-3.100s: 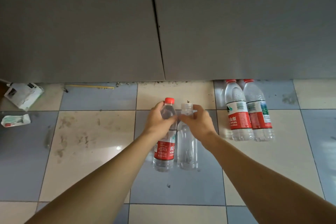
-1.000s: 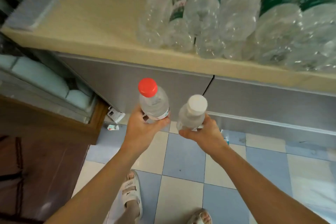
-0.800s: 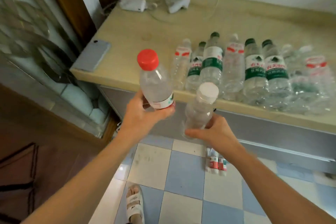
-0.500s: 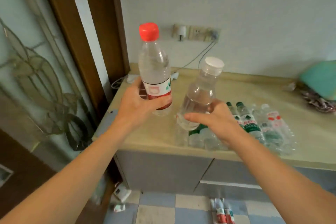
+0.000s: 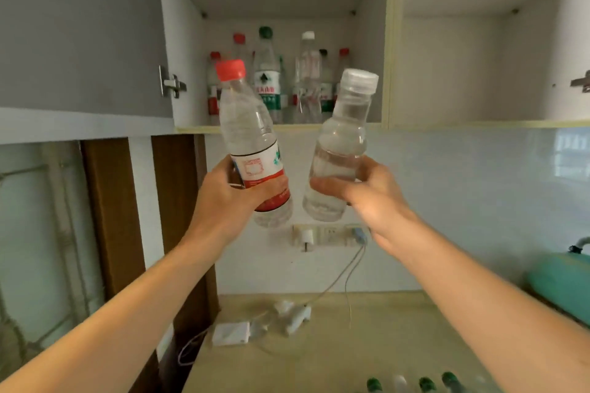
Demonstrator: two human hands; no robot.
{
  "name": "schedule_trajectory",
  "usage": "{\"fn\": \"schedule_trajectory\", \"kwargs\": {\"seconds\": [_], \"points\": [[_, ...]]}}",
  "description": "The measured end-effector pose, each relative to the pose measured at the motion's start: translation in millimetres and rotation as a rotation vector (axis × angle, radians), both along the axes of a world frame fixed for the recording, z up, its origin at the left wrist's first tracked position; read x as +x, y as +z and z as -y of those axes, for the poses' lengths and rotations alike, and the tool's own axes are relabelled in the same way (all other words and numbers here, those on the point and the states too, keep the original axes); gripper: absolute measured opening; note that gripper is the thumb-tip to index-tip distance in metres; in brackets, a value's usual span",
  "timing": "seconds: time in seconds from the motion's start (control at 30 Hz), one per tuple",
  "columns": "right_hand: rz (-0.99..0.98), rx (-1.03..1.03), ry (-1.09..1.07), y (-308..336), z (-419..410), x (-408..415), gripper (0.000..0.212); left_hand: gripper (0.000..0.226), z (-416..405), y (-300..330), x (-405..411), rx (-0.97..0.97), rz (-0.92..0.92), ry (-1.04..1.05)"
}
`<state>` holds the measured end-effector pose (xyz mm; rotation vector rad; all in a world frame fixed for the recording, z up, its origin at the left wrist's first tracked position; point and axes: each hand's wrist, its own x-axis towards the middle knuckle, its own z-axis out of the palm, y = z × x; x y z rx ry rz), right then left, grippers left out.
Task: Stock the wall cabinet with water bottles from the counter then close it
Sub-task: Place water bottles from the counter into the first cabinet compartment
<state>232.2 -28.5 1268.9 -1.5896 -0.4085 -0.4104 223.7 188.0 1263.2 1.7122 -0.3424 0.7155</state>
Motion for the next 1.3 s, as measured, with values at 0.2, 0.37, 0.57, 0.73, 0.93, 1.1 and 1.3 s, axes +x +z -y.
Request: {"fn": "schedule_trajectory", "kwargs": {"seconds": [0.2,0.37,0.57,0.73,0.93,1.1,1.3], "points": [[0.154,-0.047,0.053,75.6,11.2,74.6,0.048,0.06,17.3,69.5,71.3,-0.042,0.09,-0.011],[0.166,-0.065,0.07,128.5,14.0,137.5,0.04,0.052,18.3,115.8,131.8,-0.063,0.164,0.081],[0.104,-0.111,0.014,150.0,-7.3,193.6,0.043,0.06,-8.1,149.0,190.1,0.014,0.115,0.254],[0.116,-0.218,-0.096,155.5,-24.4,221.5,0.041,0.057,-27.5,152.4,227.7,0.035,0.069,0.259],[0.152,-0.411,-0.236,161.1,-29.9,251.1,0.031,0.058,-24.0,152.5,258.9,0.084,0.042,0.141],[0.078,-0.408,-0.338,154.5,-15.4,276.3,0.024,0.059,2.6,150.1,279.5,0.15,0.081,0.117],[0.09,-0.382,-0.398,143.4,7.9,291.0,0.025,0.057,21.5,149.5,297.1,0.149,0.086,0.065]]}}
